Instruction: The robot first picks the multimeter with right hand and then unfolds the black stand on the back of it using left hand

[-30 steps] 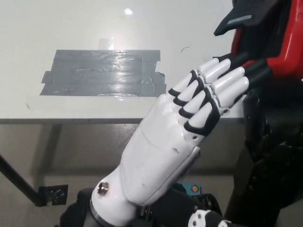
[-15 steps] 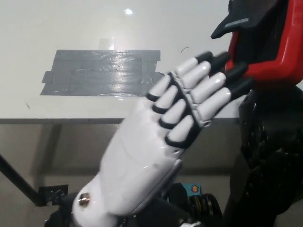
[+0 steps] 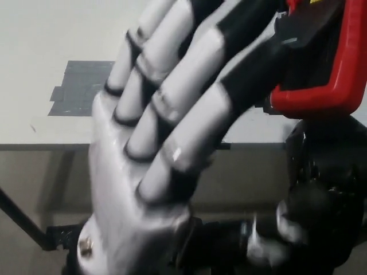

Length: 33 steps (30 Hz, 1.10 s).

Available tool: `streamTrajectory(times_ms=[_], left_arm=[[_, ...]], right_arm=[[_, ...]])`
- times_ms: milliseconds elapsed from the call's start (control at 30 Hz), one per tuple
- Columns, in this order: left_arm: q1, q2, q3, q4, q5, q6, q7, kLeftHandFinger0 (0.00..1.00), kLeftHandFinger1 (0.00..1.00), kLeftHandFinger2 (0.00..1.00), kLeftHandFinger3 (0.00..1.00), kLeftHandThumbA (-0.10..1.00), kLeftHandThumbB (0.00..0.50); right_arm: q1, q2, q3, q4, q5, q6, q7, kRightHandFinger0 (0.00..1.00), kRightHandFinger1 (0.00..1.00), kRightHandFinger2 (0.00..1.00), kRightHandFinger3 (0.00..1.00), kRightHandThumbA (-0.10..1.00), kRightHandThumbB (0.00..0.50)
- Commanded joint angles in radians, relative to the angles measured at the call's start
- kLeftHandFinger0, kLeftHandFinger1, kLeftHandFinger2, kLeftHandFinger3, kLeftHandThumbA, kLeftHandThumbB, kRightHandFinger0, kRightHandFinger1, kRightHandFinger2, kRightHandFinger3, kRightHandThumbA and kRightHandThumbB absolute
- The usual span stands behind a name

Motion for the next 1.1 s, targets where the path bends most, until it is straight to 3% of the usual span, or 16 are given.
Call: streamTrajectory(times_ms=[0, 33, 67, 100, 167, 200, 300, 400, 500, 667, 967, 1067], left_arm=[[-0.027, 0.095, 0.017, 0.038, -0.176, 0.010, -0.053, 1.00, 1.00, 1.00, 1.00, 1.00, 0.495], [-0.006, 0.111, 0.012, -0.005, -0.173, 0.096, -0.132, 1.00, 1.00, 1.00, 1.00, 1.00, 0.470], [0.002, 0.119, 0.009, -0.028, -0.166, 0.135, -0.167, 1.00, 1.00, 1.00, 1.00, 1.00, 0.459], [-0.001, 0.124, 0.009, -0.034, -0.164, 0.167, -0.191, 1.00, 1.00, 1.00, 1.00, 1.00, 0.417], [-0.002, 0.139, 0.006, 0.008, -0.207, 0.164, -0.174, 1.00, 1.00, 1.00, 1.00, 1.00, 0.400], [0.004, 0.141, 0.005, 0.038, -0.211, 0.154, -0.162, 1.00, 1.00, 1.00, 1.00, 1.00, 0.402], [0.017, 0.141, 0.006, 0.085, -0.172, 0.139, -0.145, 1.00, 1.00, 1.00, 1.00, 1.00, 0.330], [0.024, 0.152, 0.009, 0.115, -0.151, 0.141, -0.155, 1.00, 1.00, 1.00, 1.00, 1.00, 0.326], [0.023, 0.154, 0.015, 0.142, -0.134, 0.144, -0.150, 1.00, 1.00, 1.00, 1.00, 1.00, 0.341], [0.023, 0.160, 0.013, 0.181, -0.121, 0.129, -0.133, 1.00, 1.00, 1.00, 1.00, 1.00, 0.334], [0.044, 0.157, 0.001, 0.204, -0.122, 0.120, -0.125, 1.00, 1.00, 1.00, 1.00, 1.00, 0.328], [0.060, 0.149, -0.009, 0.211, -0.114, 0.113, -0.119, 1.00, 1.00, 1.00, 1.00, 1.00, 0.339]], right_arm=[[-0.001, 0.025, 0.055, -0.034, -0.016, 0.002, 0.059, 0.00, 0.36, 0.67, 0.81, -0.10, 0.073], [0.011, 0.021, 0.066, -0.031, 0.001, 0.006, 0.090, 0.00, 0.36, 0.66, 0.82, -0.10, 0.069], [0.015, 0.022, 0.072, -0.030, -0.004, 0.004, 0.096, 0.00, 0.35, 0.66, 0.81, -0.10, 0.069], [0.025, 0.024, 0.079, -0.023, -0.004, -0.002, 0.110, 0.00, 0.35, 0.66, 0.79, -0.10, 0.078], [0.041, 0.029, 0.092, -0.011, -0.002, -0.008, 0.133, 0.00, 0.35, 0.66, 0.74, -0.10, 0.077], [0.053, 0.026, 0.099, -0.004, -0.007, -0.006, 0.146, 0.00, 0.34, 0.64, 0.75, -0.10, 0.058], [0.077, 0.030, 0.120, -0.002, -0.037, -0.001, 0.131, 0.00, 0.35, 0.66, 0.82, -0.10, 0.052], [0.100, 0.044, 0.133, -0.018, -0.032, 0.006, 0.093, 0.00, 0.34, 0.65, 0.88, -0.10, 0.076], [0.104, 0.037, 0.152, -0.027, -0.086, 0.015, 0.085, 0.00, 0.32, 0.63, 0.85, -0.10, 0.094], [0.102, 0.025, 0.152, -0.030, -0.065, 0.022, 0.097, 0.00, 0.33, 0.63, 0.82, -0.10, 0.069], [0.077, 0.026, 0.140, -0.037, -0.064, 0.013, 0.087, 0.00, 0.33, 0.63, 0.83, -0.10, 0.114], [0.062, 0.038, 0.125, -0.043, -0.076, 0.002, 0.049, 0.00, 0.34, 0.65, 0.83, -0.10, 0.082]])
